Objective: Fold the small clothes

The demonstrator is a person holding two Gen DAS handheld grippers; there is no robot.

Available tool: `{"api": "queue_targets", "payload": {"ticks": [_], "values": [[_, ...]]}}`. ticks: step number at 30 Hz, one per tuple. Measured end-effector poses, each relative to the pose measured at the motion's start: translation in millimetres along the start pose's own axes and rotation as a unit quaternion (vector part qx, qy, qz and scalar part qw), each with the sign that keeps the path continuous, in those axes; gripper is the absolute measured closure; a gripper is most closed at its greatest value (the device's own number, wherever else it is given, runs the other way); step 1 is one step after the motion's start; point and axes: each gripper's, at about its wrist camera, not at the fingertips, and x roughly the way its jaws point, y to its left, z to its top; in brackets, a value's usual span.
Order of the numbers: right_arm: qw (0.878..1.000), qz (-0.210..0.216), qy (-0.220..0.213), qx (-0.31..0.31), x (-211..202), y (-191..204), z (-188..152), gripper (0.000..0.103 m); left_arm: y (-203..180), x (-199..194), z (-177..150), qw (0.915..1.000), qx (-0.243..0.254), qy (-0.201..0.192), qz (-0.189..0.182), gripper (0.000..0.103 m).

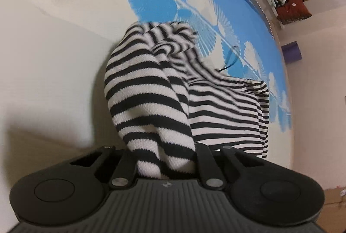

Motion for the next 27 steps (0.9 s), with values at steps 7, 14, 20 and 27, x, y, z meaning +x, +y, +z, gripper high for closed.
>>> {"api": "queue_targets", "payload": {"ticks": [7, 14, 20, 27], "values": [[0.987, 0.061, -0.048, 0.141, -19.8, 16.6, 35.0, 0.09, -0.4, -67.1, -17.4, 0.9974, 0.015, -0.042, 0.058, 0.091], [0.962, 0.042, -0.061, 0.264, -39.7, -18.3, 17.0, 0.091, -38.8, -67.2, -21.5, 0.9963, 0.021, -0.058, 0.059, 0.077], [0.925, -0.04, -0.105, 0.364, -100.4, -99.1, -7.8, 0.093, -116.8, -90.5, -25.6, 0.9894, 0.086, -0.112, -0.033, 0.013], [0.814, -0.198, -0.059, 0.543, -156.3, -207.8, -125.0, 0.092, -162.2, -73.1, -50.8, 0.9753, 0.194, -0.104, -0.026, 0.014]]}}
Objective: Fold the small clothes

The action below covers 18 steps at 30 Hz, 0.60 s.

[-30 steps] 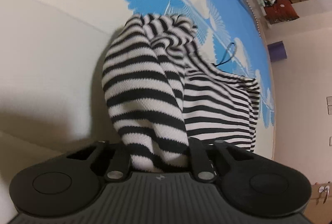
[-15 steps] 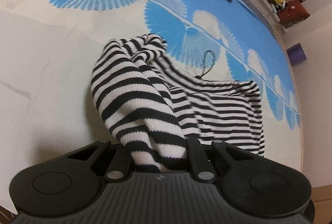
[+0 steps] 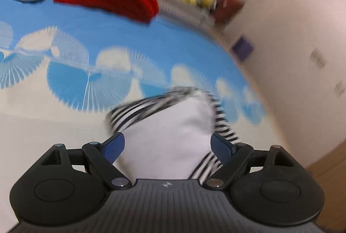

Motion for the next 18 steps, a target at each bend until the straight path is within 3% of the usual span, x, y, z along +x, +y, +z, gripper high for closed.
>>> {"api": "queue_targets", "payload": {"ticks": [2, 5, 6, 9, 10, 15, 17, 18], "values": [[0.996, -0.055, 0.032, 0.055, 11.3, -39.0, -0.7, 0.089, 1.6, 25.3, -11.5, 0.9986, -0.002, 0.048, 0.02, 0.014], [0.991, -0.068, 0.047, 0.107, 14.1, -75.8, -7.5, 0.08, 0.7, 57.4, -31.4, 0.9937, 0.008, 0.105, 0.038, 0.014], [0.99, -0.054, 0.047, 0.119, 15.6, -81.2, -7.9, 0.072, -0.4, 66.4, -36.8, 0.9921, 0.012, 0.118, 0.041, 0.014], [0.99, -0.024, 0.048, 0.129, 22.0, -84.1, -0.8, 0.029, 2.4, 91.0, -53.6, 0.9879, 0.0, 0.149, 0.042, 0.014], [0.99, -0.024, 0.051, 0.127, 25.1, -82.3, -0.3, 0.022, 5.2, 100.4, -58.4, 0.9865, -0.012, 0.159, 0.039, 0.014], [0.985, -0.018, 0.072, 0.156, 46.1, -90.4, 5.3, 0.023, 4.5, 133.3, -79.8, 0.9793, -0.064, 0.192, 0.007, 0.013], [0.985, -0.017, 0.077, 0.153, 53.0, -92.3, 5.2, 0.034, 4.6, 143.8, -89.2, 0.9766, -0.08, 0.199, -0.004, 0.013], [0.986, -0.014, 0.081, 0.148, 55.7, -89.0, 5.1, 0.047, 3.8, 147.6, -90.5, 0.9756, -0.086, 0.202, -0.008, 0.012]]}}
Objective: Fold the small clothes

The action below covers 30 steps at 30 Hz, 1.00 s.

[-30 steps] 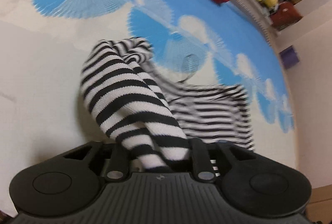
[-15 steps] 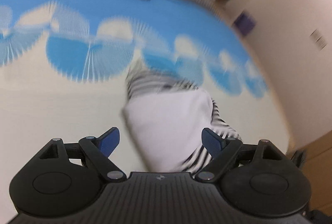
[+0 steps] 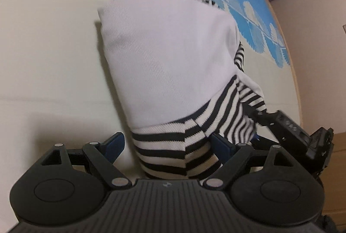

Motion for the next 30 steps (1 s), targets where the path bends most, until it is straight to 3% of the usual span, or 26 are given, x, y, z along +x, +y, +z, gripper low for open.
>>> {"api": "queue_targets", "payload": {"ticks": [1, 3, 7, 10, 13, 16, 18, 22, 25, 27, 30], "values": [[1.0, -0.003, 0.0, -0.012, 2.1, 2.7, -1.9, 0.061, 0.4, 3.4, 0.4, 1.0, -0.005, 0.002, -0.003, 0.012], [0.999, -0.008, -0.013, -0.029, -6.1, 6.3, -8.2, 0.071, 2.7, 5.6, 3.8, 0.9999, -0.011, 0.005, -0.011, 0.012], [0.999, 0.039, -0.01, -0.001, -20.9, 12.4, -20.8, 0.075, 8.1, -4.6, 17.9, 0.9999, -0.012, 0.009, -0.007, 0.015], [0.997, 0.069, 0.014, 0.024, -30.5, 10.8, -26.8, 0.076, 10.3, -12.4, 25.7, 0.9995, 0.003, 0.03, 0.008, 0.026], [0.999, 0.025, 0.047, 0.007, -28.7, 9.5, -37.5, 0.076, -0.5, -13.0, 22.5, 0.9967, 0.064, 0.037, 0.033, 0.028], [0.998, -0.021, 0.053, -0.024, -27.1, 12.2, -41.2, 0.069, -13.7, -8.8, 14.5, 0.9918, 0.104, 0.038, 0.064, 0.022], [0.998, -0.034, 0.042, -0.024, -30.8, 12.8, -36.4, 0.062, -15.3, -16.3, 16.4, 0.993, 0.093, 0.032, 0.066, 0.022], [0.996, -0.072, -0.037, -0.04, -53.1, 18.4, -28.1, 0.056, -23.1, -53.1, 19.4, 0.9876, 0.124, -0.031, 0.092, 0.021], [0.988, -0.088, -0.112, -0.066, -74.9, 26.3, -22.5, 0.055, -30.0, -73.6, 15.4, 0.9839, 0.143, -0.061, 0.088, 0.023], [0.986, -0.072, -0.132, -0.075, -80.3, 27.7, -17.7, 0.052, -36.3, -79.0, 11.9, 0.9823, 0.158, -0.065, 0.076, 0.028], [0.991, -0.017, -0.094, -0.095, -69.1, 31.9, -14.6, 0.042, -44.0, -71.1, 5.7, 0.9802, 0.184, -0.049, 0.054, 0.046]]}}
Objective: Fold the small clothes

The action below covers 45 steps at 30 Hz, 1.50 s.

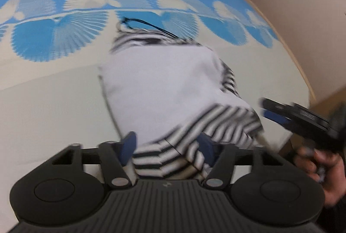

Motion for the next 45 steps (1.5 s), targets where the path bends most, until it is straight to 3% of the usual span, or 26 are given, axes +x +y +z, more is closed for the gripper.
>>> {"api": "queue_targets", "payload": {"ticks": [1, 3, 4, 5, 6, 8, 10, 12, 16, 18, 19, 22, 26, 29, 31, 33, 35, 36, 37, 39, 40, 43, 45], "values": [[1.0, 0.007, 0.017, -0.015, 6.4, 3.1, -1.5, 0.042, -2.9, 1.5, -4.1, 0.9999, 0.012, 0.005, -0.005, 0.05], [0.998, 0.005, 0.041, -0.046, 20.1, 9.2, -8.7, 0.042, -11.8, 7.6, -11.5, 0.9992, 0.036, 0.016, -0.01, 0.069], [0.997, 0.003, 0.052, -0.058, 26.2, 11.1, -13.1, 0.048, -15.6, 11.7, -14.6, 0.9985, 0.047, 0.024, -0.013, 0.072], [0.995, -0.003, 0.064, -0.073, 31.9, 13.0, -17.0, 0.057, -18.4, 17.1, -19.2, 0.9978, 0.056, 0.031, -0.016, 0.077], [0.994, -0.011, 0.071, -0.086, 33.3, 13.1, -18.9, 0.087, -21.2, 23.4, -23.4, 0.9969, 0.065, 0.04, -0.016, 0.077], [0.992, -0.012, 0.073, -0.098, 30.5, 11.5, -21.7, 0.095, -28.6, 39.0, -32.8, 0.995, 0.083, 0.055, -0.002, 0.077], [0.994, -0.008, 0.058, -0.089, 21.2, 9.0, -21.0, 0.097, -35.4, 46.3, -37.6, 0.9934, 0.098, 0.059, 0.009, 0.077], [0.996, -0.028, 0.059, -0.069, 14.2, 1.0, -17.1, 0.097, -41.1, 44.6, -35.9, 0.9934, 0.097, 0.06, 0.002, 0.077], [0.99, -0.075, 0.113, -0.034, 20.4, -22.8, -23.7, 0.096, -50.4, 45.5, -41.2, 0.992, 0.112, 0.057, -0.012, 0.077], [0.987, -0.081, 0.132, -0.045, 26.4, -22.1, -27.3, 0.093, -54.6, 65.0, -54.0, 0.9839, 0.156, 0.08, 0.033, 0.077], [0.986, -0.081, 0.133, -0.051, 26.8, -19.5, -26.7, 0.086, -57.9, 67.8, -59.2, 0.9799, 0.178, 0.077, 0.049, 0.077], [0.987, -0.076, 0.134, -0.051, 17.7, -10.1, -11.0, 0.077, -64.1, 53.8, -47.3, 0.9794, 0.175, 0.085, 0.055, 0.077], [0.992, -0.032, 0.078, -0.089, -7.6, 13.5, 37.1, 0.066, -70.6, 10.7, -25.4, 0.978, 0.197, 0.038, 0.058, 0.066], [0.99, 0.001, 0.029, -0.137, -20.3, 35.2, 75.0, 0.052, -70.3, -7.5, -15.0, 0.9754, 0.207, -0.001, 0.075, 0.057], [0.988, 0.028, 0.019, -0.151, -11.7, 43.6, 95.0, 0.048, -64.7, -6.1, -13.9, 0.9739, 0.208, -0.034, 0.085, 0.055], [0.986, 0.045, 0.032, -0.157, 11.1, 48.0, 107.9, 0.048, -52.8, 4.3, -18.0, 0.9781, 0.187, -0.048, 0.078, 0.055], [0.984, 0.047, 0.054, -0.16, 42.0, 47.4, 112.5, 0.048, -45.9, 29.5, -22.8, 0.9831, 0.169, -0.002, 0.07, 0.056], [0.984, 0.047, 0.064, -0.158, 53.8, 44.4, 112.9, 0.048, -47.2, 44.1, -28.5, 0.9797, 0.181, 0.035, 0.079, 0.056], [0.984, 0.046, 0.074, -0.155, 67.7, 43.8, 111.5, 0.048, -51.6, 60.3, -37.4, 0.9707, 0.208, 0.069, 0.098, 0.056], [0.985, 0.036, 0.088, -0.141, 91.1, 38.1, 107.4, 0.048, -59.3, 69.3, -49.3, 0.9562, 0.258, 0.067, 0.121, 0.055], [0.986, 0.03, 0.104, -0.124, 106.1, 32.3, 106.0, 0.048, -60.5, 69.4, -47.5, 0.9547, 0.264, 0.067, 0.119, 0.055], [0.987, 0.037, 0.142, -0.061, 137.7, 25.9, 103.4, 0.048, -43.0, 65.7, -34.3, 0.9684, 0.214, 0.082, 0.097, 0.051], [0.985, 0.045, 0.155, -0.062, 151.1, 29.1, 101.7, 0.048, -31.8, 65.2, -29.4, 0.9722, 0.194, 0.088, 0.097, 0.041]]}}
